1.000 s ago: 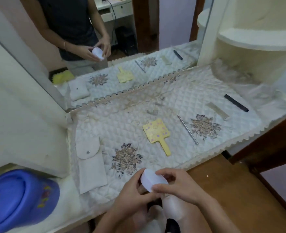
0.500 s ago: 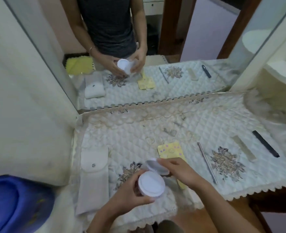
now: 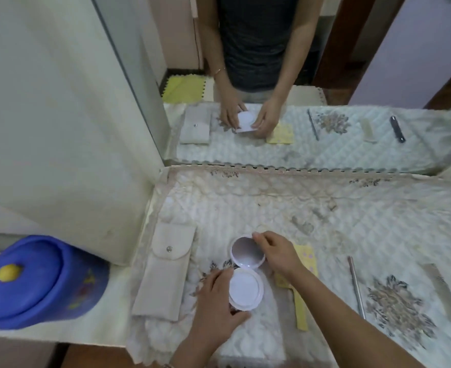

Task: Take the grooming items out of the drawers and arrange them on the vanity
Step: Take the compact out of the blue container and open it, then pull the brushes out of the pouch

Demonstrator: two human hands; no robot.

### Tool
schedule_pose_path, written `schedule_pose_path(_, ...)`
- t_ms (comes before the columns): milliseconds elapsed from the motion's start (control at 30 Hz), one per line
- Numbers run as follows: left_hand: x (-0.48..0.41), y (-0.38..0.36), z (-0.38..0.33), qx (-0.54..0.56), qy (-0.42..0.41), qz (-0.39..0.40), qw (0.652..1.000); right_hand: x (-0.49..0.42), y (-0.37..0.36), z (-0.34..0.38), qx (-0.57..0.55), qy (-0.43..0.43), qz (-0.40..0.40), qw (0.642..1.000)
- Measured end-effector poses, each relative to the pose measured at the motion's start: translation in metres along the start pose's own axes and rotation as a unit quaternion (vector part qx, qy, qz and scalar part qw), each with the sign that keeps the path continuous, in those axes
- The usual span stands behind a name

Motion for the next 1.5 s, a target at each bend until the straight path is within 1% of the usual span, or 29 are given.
schedule_pose_path(67, -0.001, -0.003, 0.002, -0.043, -0.019, -0.013, 0.999, 0.000, 0.003, -0.001, -0.002, 0.014, 0.020, 1.000)
schedule_pose_path(133, -0.001, -0.003, 0.003, -0.057, -0.026, -0.028, 0.998, 0.001, 0.007, 0.001, -0.018, 0.017, 0.031, 0.999)
schedule_pose_path(200, -0.002, 0.000, 0.001, -0.046, -0.023, -0.042, 0.998, -0.001, 0.011, 0.000, -0.039, 0.001, 0.029, 0.999)
schedule_pose_path(300, -0.005, 0.007, -0.004, -0.054, -0.040, -0.089, 0.994, -0.008, 0.016, -0.004, -0.063, -0.030, 0.006, 0.998)
schedule_pose_path(367, -0.005, 0.011, -0.010, -0.052, -0.042, -0.081, 0.995, -0.012, 0.017, -0.004, -0.062, -0.032, -0.003, 0.998)
schedule_pose_path(467, -0.004, 0.008, -0.010, -0.055, -0.013, -0.023, 0.998, -0.015, 0.013, -0.001, -0.048, -0.030, -0.008, 0.998)
schedule_pose_path(533, -0.004, 0.007, -0.008, -0.084, -0.007, -0.033, 0.996, -0.014, 0.011, -0.001, -0.043, -0.029, -0.013, 0.999)
schedule_pose_path(633, 0.000, 0.004, -0.008, -0.119, -0.038, -0.057, 0.990, -0.008, 0.013, -0.001, -0.037, -0.013, -0.025, 0.999)
schedule_pose_path(733, 0.005, 0.011, -0.008, -0.087, -0.056, -0.072, 0.992, -0.002, 0.014, -0.001, -0.021, 0.007, -0.026, 0.999)
schedule_pose_path(800, 0.008, 0.023, 0.002, -0.045, -0.024, -0.114, 0.992, 0.000, 0.014, 0.000, -0.009, 0.022, -0.023, 0.999)
schedule_pose_path(867, 0.011, 0.045, 0.017, 0.013, 0.058, -0.167, 0.984, 0.001, 0.012, 0.002, 0.006, 0.025, -0.029, 0.999)
schedule_pose_path(900, 0.013, 0.053, 0.027, 0.026, 0.105, -0.182, 0.977, 0.002, 0.011, 0.003, 0.015, 0.026, -0.043, 0.999)
schedule_pose_path(933, 0.014, 0.061, 0.036, 0.019, 0.148, -0.178, 0.973, 0.003, 0.011, 0.005, 0.032, 0.033, -0.065, 0.997)
schedule_pose_path(1000, 0.012, 0.075, 0.053, -0.024, 0.193, -0.162, 0.967, 0.005, 0.006, 0.015, 0.089, 0.078, -0.089, 0.989)
schedule_pose_path(1067, 0.005, 0.084, 0.069, -0.042, 0.214, -0.143, 0.965, 0.006, -0.010, 0.030, 0.136, 0.128, -0.062, 0.980)
schedule_pose_path(1133, -0.003, 0.088, 0.080, -0.043, 0.224, -0.108, 0.968, 0.005, -0.037, 0.044, 0.174, 0.157, 0.001, 0.972)
schedule_pose_path(1233, -0.014, 0.091, 0.086, -0.031, 0.205, -0.100, 0.973, 0.000, -0.084, 0.060, 0.245, 0.194, 0.111, 0.943)
schedule_pose_path(1300, -0.018, 0.092, 0.089, -0.010, 0.219, -0.092, 0.971, -0.004, -0.108, 0.064, 0.288, 0.203, 0.162, 0.922)
schedule_pose_path(1433, -0.024, 0.093, 0.097, -0.003, 0.226, -0.075, 0.971, -0.017, -0.136, 0.065, 0.371, 0.229, 0.204, 0.877)
schedule_pose_path(1500, -0.025, 0.094, 0.101, -0.002, 0.227, -0.066, 0.972, -0.022, -0.141, 0.063, 0.385, 0.234, 0.220, 0.865)
Point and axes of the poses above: each hand's wrist, its own x-axis away from the middle knuckle, its own y-axis out of the back of the hand, z = x × y, the point moved 5 cm from there along -x, towards the middle knuckle, and after that the axes turned 14 degrees about -x, right-handed, at the moved point
